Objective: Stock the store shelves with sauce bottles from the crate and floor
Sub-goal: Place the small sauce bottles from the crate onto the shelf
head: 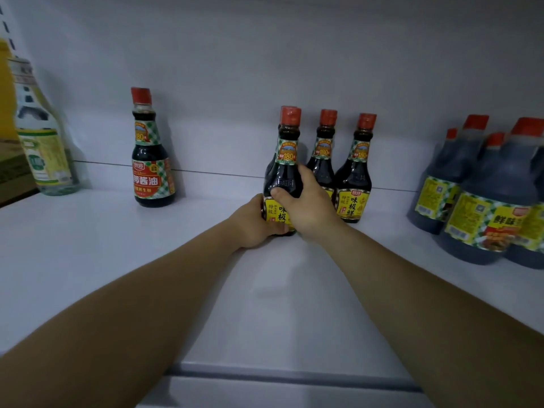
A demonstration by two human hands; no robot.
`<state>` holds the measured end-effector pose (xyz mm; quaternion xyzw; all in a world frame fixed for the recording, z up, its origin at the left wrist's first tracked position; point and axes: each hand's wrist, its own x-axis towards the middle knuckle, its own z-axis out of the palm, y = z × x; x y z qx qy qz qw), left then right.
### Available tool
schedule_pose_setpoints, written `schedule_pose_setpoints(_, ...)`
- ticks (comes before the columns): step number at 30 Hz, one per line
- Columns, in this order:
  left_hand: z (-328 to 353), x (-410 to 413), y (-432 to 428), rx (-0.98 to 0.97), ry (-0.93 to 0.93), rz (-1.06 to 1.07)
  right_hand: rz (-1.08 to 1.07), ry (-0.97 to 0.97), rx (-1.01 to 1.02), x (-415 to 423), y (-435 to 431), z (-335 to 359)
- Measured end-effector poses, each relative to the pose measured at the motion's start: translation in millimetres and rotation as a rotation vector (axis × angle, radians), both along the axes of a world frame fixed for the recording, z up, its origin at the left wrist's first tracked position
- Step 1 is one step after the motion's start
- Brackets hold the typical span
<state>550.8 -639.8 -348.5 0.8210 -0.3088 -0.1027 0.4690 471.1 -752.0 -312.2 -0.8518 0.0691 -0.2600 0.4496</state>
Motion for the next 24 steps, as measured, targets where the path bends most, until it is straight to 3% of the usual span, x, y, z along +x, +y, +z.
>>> schedule_pose_setpoints(3,0,-2,0,0.023,-0.004,-0.006,-0.006,0.045,-0.04,1,-4,18)
schedule_pose_setpoints(8,4,-1,0,0.048,-0.006,-0.043,0.043,0.085,0.06,20,-7,62)
schedule_pose_setpoints(24,4,-8,1,0.101,0.02,0.025,0.063,0.066,0.128,9,-2,48)
